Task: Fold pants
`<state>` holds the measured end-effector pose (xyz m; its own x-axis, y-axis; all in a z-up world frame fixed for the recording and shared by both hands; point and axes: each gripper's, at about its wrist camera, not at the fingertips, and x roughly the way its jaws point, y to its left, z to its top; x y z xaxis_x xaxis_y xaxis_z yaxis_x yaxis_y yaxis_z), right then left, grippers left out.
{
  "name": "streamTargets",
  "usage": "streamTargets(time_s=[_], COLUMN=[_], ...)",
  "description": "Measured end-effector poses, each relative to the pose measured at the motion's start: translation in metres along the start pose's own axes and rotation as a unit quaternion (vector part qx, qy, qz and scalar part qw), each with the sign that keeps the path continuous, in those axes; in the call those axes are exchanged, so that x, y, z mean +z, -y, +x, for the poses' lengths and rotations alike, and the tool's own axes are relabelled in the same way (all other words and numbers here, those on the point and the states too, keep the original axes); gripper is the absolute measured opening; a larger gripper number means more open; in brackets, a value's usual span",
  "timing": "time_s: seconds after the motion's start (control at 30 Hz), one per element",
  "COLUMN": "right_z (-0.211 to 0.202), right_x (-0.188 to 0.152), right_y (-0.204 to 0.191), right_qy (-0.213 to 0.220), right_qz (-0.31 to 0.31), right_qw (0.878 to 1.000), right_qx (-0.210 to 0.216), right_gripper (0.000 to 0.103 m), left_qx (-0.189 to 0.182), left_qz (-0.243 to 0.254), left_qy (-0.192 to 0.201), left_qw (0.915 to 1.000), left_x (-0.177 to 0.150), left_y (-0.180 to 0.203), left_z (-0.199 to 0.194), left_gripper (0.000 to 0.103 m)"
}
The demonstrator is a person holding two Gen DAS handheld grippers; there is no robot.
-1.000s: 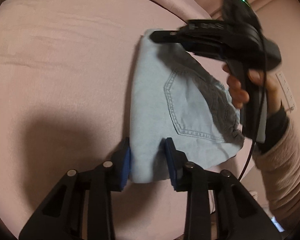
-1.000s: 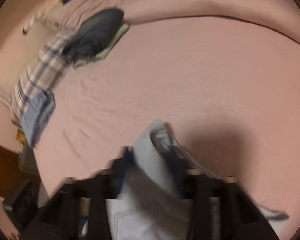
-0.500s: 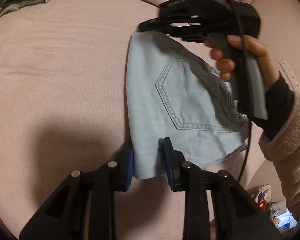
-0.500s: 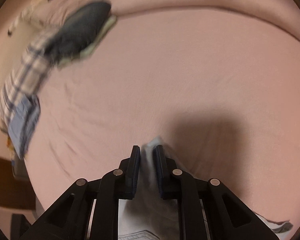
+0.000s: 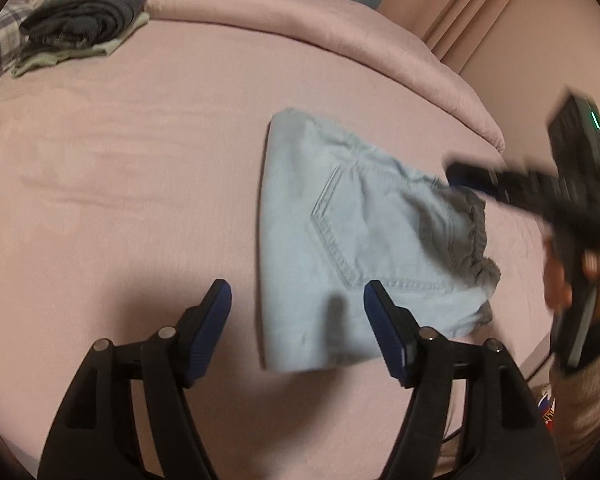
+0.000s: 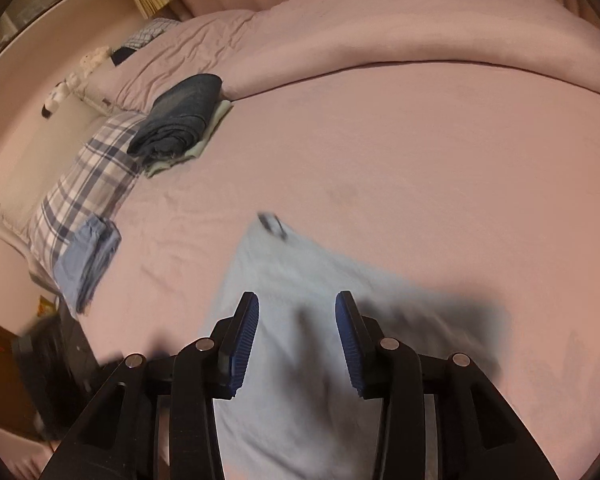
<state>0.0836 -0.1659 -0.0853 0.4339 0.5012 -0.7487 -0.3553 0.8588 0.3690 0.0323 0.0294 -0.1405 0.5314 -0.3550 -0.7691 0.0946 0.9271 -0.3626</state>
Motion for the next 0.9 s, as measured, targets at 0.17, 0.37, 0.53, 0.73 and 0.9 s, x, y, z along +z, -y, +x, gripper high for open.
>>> streamTargets(time_s=[0.17,0.37,0.53,0.73,0.9], right_z=[-0.024,-0.029,-0.011,0.001,-0.021], right_x=[-0.04,-0.066,-0.077,-0.077,-0.076], right_y=[-0.007,-0.009,-0.003,-0.003,0.01], right_qy=[0.02,0.017,-0.012,-0.023,0.004], right_qz=[-0.036,-0.05,-0.054,-0.04,0.012], right_qw=[0.999,0.998,0.997,0.998,1.0], right_qx=[-0.013,-0.03,-0.055,-0.049,0.006], right_gripper=[0.04,0.035,0.033,0.033,0.038], left_qx=[0.006,0.034,0.063,0.067,0.077], left_qz=[0.042,0.104,0.123,0.129,0.128], left_qy=[0.014,-0.005,-0.027,-0.038,-0.028], left_qw=[0.999,0.994,0.9901,0.9887,0.9883], left_x=[0.016,0.02,0.017,0.021,0.024], left_y=[0.015,0.047,0.051,0.044,0.04], left_z=[0.007,0.036,0.061,0.068,0.056], left_gripper=[0.067,0.065,0.065,0.067,0.067])
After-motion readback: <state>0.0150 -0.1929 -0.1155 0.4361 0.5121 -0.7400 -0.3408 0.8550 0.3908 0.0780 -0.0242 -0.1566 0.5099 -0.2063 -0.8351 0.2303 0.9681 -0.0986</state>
